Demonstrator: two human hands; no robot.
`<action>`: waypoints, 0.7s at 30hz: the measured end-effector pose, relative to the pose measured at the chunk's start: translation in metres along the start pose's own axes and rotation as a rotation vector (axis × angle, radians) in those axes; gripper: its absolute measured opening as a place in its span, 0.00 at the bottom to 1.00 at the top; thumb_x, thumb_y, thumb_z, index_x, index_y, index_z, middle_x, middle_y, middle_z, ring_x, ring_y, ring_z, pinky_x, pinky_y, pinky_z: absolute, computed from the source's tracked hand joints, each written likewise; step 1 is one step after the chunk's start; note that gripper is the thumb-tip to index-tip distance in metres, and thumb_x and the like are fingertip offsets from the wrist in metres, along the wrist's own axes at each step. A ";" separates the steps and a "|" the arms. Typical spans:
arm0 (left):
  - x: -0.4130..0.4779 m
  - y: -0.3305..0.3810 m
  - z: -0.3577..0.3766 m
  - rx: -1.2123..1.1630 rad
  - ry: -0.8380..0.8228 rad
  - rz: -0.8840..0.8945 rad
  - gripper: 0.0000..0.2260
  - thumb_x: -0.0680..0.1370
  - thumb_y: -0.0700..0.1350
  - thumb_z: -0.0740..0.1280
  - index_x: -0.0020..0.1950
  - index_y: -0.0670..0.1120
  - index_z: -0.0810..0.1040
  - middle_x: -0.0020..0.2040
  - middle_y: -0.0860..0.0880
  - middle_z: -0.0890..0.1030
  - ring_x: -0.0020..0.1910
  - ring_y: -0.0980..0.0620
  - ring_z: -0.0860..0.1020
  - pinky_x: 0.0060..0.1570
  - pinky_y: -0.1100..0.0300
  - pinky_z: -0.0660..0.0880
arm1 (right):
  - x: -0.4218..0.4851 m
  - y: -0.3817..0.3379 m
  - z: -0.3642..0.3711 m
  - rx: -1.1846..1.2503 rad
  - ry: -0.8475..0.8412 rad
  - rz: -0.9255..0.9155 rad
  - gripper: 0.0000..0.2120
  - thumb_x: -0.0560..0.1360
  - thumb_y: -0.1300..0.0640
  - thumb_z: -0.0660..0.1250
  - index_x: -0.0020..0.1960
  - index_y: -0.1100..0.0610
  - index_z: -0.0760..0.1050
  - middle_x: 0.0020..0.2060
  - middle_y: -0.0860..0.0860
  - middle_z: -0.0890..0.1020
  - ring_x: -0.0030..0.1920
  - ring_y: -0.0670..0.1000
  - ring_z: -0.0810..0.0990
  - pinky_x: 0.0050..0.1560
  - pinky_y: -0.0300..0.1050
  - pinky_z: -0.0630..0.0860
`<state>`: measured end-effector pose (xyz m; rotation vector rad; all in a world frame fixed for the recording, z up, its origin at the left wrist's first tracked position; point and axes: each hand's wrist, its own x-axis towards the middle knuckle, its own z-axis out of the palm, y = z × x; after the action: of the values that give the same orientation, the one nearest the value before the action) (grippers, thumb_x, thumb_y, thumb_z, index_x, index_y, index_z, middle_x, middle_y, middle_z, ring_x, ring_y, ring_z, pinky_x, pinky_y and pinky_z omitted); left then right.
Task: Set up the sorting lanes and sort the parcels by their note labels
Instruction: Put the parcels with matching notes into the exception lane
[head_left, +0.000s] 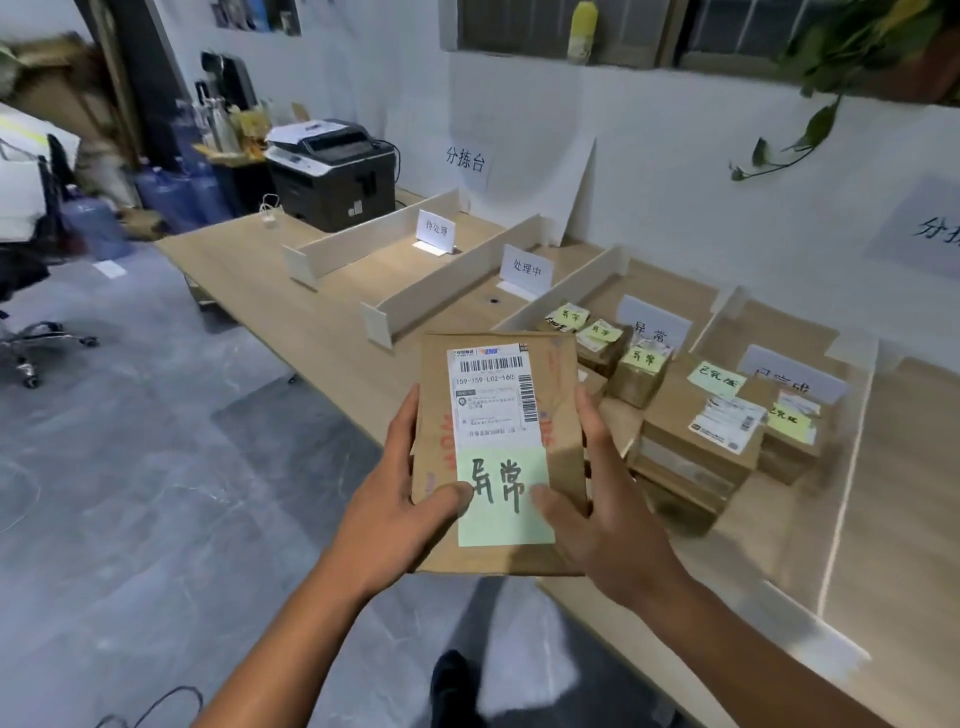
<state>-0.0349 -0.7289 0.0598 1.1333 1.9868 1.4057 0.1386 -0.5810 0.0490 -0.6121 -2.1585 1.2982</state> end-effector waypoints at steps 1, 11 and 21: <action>0.016 -0.008 -0.006 -0.005 -0.009 0.000 0.44 0.69 0.60 0.70 0.78 0.73 0.49 0.69 0.71 0.73 0.66 0.60 0.76 0.67 0.41 0.73 | 0.014 0.005 0.005 0.012 -0.003 0.011 0.44 0.73 0.43 0.68 0.78 0.28 0.43 0.75 0.42 0.67 0.72 0.47 0.72 0.69 0.59 0.72; 0.209 -0.082 -0.027 0.009 -0.275 -0.031 0.42 0.71 0.63 0.71 0.77 0.75 0.47 0.68 0.72 0.74 0.63 0.67 0.77 0.62 0.49 0.77 | 0.151 0.077 0.048 0.054 0.185 0.229 0.44 0.71 0.41 0.69 0.77 0.27 0.46 0.74 0.37 0.68 0.70 0.45 0.74 0.67 0.56 0.76; 0.375 -0.106 0.032 -0.059 -0.621 -0.075 0.39 0.72 0.60 0.70 0.71 0.81 0.47 0.63 0.71 0.78 0.59 0.63 0.82 0.60 0.49 0.80 | 0.240 0.128 0.014 -0.106 0.437 0.491 0.45 0.75 0.40 0.71 0.75 0.24 0.41 0.72 0.20 0.54 0.71 0.25 0.57 0.74 0.43 0.63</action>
<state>-0.2588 -0.4178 -0.0150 1.2611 1.5135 0.9129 -0.0371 -0.3847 -0.0189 -1.3953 -1.7769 1.1422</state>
